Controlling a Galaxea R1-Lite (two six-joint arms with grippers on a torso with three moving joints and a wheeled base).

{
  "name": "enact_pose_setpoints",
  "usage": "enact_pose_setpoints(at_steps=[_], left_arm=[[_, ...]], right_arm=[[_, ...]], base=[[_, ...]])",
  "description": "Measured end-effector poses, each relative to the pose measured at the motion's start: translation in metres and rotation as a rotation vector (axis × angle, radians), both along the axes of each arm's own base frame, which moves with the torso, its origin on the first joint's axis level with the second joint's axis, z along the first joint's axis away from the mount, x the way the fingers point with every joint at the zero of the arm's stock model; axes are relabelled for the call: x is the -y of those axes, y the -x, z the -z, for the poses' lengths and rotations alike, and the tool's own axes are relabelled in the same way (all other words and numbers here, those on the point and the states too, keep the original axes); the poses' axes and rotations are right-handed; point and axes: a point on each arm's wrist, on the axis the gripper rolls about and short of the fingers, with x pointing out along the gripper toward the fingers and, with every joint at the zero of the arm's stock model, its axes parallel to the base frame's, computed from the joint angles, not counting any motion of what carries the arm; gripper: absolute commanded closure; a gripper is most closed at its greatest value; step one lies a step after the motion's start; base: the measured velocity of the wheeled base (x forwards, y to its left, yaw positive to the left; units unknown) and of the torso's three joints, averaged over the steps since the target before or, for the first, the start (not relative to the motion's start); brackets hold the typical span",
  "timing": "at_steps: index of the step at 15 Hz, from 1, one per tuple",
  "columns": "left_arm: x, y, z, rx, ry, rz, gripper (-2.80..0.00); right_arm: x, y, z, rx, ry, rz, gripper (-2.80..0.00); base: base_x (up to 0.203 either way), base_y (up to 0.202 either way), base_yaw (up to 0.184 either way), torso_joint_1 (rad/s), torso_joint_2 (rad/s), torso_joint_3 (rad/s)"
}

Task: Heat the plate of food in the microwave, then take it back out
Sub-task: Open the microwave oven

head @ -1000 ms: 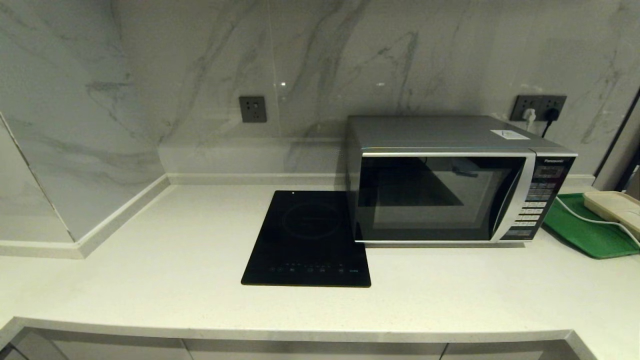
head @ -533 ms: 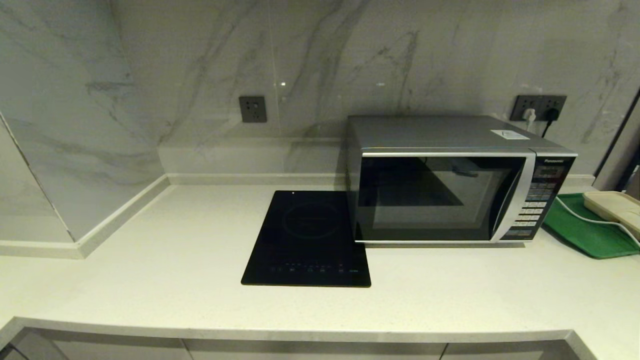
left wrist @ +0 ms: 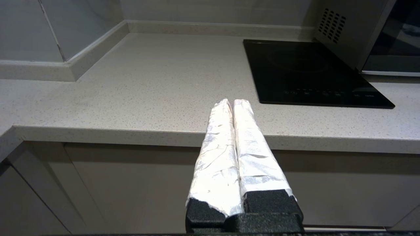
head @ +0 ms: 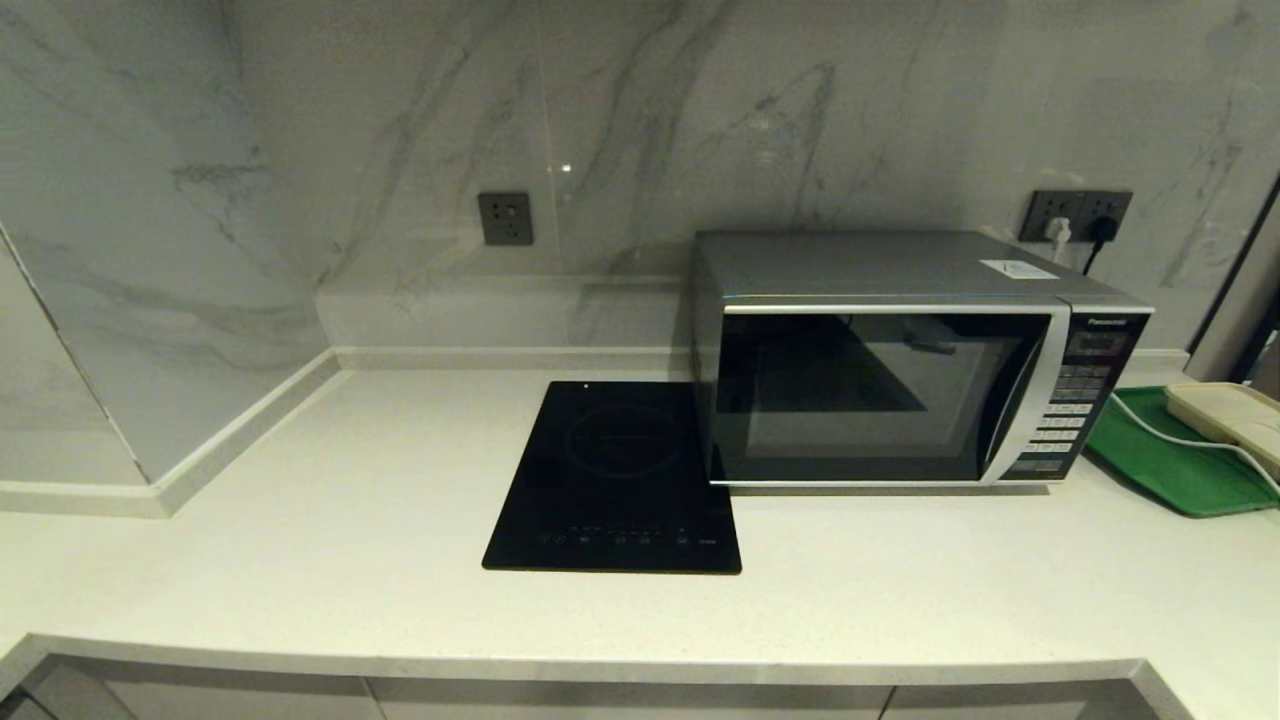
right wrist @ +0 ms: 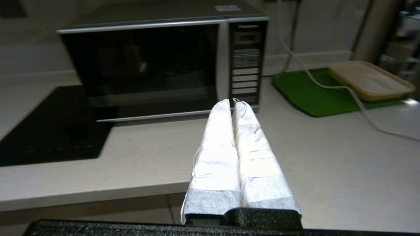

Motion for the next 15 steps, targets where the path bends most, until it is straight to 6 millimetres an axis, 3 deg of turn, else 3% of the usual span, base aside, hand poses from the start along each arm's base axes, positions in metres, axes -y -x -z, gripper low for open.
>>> enact_pose_setpoints(at_steps=[3, 5, 7, 10, 14, 15], left_arm=[[0.000, 0.000, 0.000, 0.000, 0.000, 0.000, 0.00], [0.000, 0.000, 0.000, 0.000, 0.000, 0.000, 0.00], [0.000, 0.000, 0.000, 0.000, 0.000, 0.000, 0.00], [0.000, 0.000, 0.000, 0.000, 0.000, 0.000, 0.00], [0.000, 0.000, 0.000, 0.000, 0.000, 0.000, 0.00], [0.000, 0.000, 0.000, 0.000, 0.000, 0.000, 0.00]], right_arm=[[0.004, -0.047, -0.047, -0.135, 0.031, 0.135, 0.00], [0.008, -0.098, -0.069, -0.209, 0.066, 0.225, 0.00], [0.007, -0.153, -0.077, -0.254, 0.111, 0.303, 0.00], [-0.021, -0.230, -0.070, -0.281, 0.171, 0.374, 0.00], [-0.074, -0.287, -0.040, -0.292, 0.227, 0.481, 0.00], [-0.082, -0.298, -0.029, -0.313, 0.247, 0.499, -2.80]], base=[[0.000, 0.000, 0.000, 0.000, 0.00, 0.000], [0.000, 0.000, 0.000, 0.000, 0.00, 0.000], [0.000, 0.000, 0.000, 0.000, 0.00, 0.000], [0.000, 0.000, 0.000, 0.000, 0.00, 0.000], [0.000, 0.000, 0.000, 0.000, 0.00, 0.000], [0.000, 0.000, 0.000, 0.000, 0.00, 0.000]])
